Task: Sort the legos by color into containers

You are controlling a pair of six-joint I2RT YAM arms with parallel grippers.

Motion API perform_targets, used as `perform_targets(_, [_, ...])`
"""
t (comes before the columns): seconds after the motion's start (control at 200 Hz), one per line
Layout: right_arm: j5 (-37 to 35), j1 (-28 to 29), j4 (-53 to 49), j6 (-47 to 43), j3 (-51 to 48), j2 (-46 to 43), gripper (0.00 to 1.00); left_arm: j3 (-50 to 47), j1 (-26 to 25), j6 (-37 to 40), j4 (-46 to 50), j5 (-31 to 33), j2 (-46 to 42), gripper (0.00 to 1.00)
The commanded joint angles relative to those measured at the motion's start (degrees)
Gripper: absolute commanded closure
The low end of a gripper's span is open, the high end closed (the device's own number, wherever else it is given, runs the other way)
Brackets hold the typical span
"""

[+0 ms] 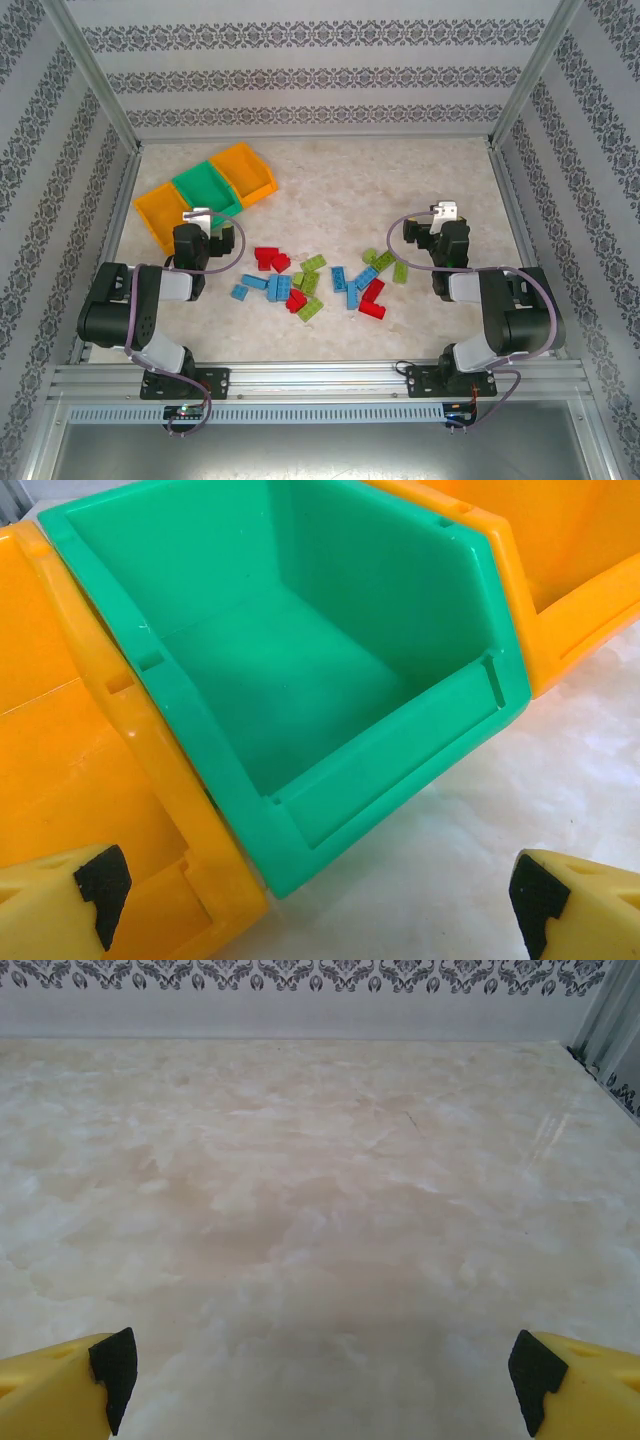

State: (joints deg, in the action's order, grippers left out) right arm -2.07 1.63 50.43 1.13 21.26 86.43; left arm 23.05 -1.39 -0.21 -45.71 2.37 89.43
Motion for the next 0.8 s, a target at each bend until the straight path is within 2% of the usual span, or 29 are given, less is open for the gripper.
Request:
perform_targets(0.0, [0.6,-0.4,1.3,-0.1,0.7,0.3,0.02,0.3,0.5,0.0,-2.6,-0.2,0.0,0.01])
perform_targets(0.375, [0.7,-0.4,1.3,0.0,0.8,0.3,0.02,0.7,1.1,-0.2,-1.9,-1.9,0.1,0.01])
perform_targets(0.57, [1.2,-0.7,1.4,0.3,0.8,0.1,0.02,0.7,1.2,-0.6,-1.5,-0.8,-0.4,0.01])
perform_targets(0.634, [0.8,-0.6,-0.1,0.4,1.6,-0.8,0.02,2.2,1.2,-2.4,3.5,3.2,-3.1,0.01])
perform_targets(0.714, [-1.1,-0.1,-8.6,0.5,3.8,-5.1,0.02,9.4,1.3,-5.5,21.6,8.0,-8.0,0.01])
perform_targets(0.794, [-2.2,0.0,-19.5,3.6,6.8,-9.8,0.02,15.3,1.2,-7.0,33.5,7.7,-11.1,0.01])
